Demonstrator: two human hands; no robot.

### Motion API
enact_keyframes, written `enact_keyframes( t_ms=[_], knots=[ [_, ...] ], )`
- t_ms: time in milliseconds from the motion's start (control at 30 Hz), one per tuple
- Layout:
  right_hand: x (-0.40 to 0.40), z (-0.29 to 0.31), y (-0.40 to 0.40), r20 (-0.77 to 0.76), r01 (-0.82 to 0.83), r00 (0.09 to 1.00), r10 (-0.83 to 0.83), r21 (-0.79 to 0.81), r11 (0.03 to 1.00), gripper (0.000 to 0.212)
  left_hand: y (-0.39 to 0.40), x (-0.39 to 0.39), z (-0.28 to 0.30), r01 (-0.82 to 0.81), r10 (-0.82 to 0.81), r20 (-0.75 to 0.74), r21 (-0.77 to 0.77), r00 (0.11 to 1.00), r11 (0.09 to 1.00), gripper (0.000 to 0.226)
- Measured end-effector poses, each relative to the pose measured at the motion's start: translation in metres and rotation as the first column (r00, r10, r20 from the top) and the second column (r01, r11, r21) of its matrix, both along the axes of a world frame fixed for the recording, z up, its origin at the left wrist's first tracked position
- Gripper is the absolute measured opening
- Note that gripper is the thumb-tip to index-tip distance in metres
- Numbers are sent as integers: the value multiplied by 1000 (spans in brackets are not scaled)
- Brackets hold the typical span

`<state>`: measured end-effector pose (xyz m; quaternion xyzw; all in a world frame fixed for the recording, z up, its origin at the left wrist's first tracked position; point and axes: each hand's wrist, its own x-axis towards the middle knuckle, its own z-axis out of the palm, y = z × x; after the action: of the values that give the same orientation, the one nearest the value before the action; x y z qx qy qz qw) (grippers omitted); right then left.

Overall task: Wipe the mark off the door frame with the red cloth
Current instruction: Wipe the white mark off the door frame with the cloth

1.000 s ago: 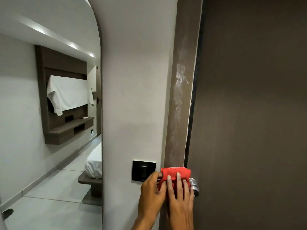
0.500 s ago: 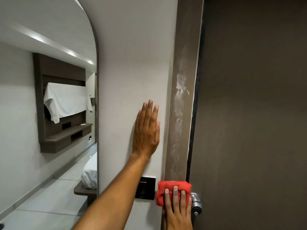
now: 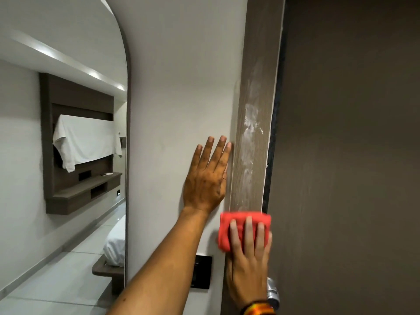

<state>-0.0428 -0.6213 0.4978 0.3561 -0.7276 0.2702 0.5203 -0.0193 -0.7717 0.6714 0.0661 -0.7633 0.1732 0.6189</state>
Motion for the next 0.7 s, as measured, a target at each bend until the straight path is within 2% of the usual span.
enact_keyframes(
  t_ms=[67,133,233,300,367,467,533,600,700],
  knots=[
    [-1,71,-2,-18,-10,1000,9,-46,999,89,0,1,2,0,0,5,-8,1000,1000,66],
    [-4,136,-4,-53,3,999,-7,-79,997,83,1,2,3,71,-71,7,7,997,997,70],
    [-7,186,-6,-80,29,996,-36,-79,996,73,3,4,2,155,-154,-7,8,988,988,70],
    [-6,183,-6,-85,32,996,-40,-94,995,72,4,5,4,158,-158,-8,6,987,987,71],
    [-4,156,-6,-69,46,996,-54,-112,993,77,3,5,3,118,-118,5,8,993,993,74],
    [-1,93,-5,-19,96,995,-97,-74,993,99,0,2,2,-18,19,22,-27,1000,999,71],
    [2,66,-2,-6,119,993,-119,-30,992,110,0,1,1,-41,41,7,-33,999,999,63],
    [4,69,-2,12,106,994,-106,-26,994,112,1,2,2,-45,45,5,-35,999,998,62],
    [6,122,-3,22,50,999,-48,-63,997,101,2,3,4,14,-14,9,-13,1000,1000,74]
  ],
)
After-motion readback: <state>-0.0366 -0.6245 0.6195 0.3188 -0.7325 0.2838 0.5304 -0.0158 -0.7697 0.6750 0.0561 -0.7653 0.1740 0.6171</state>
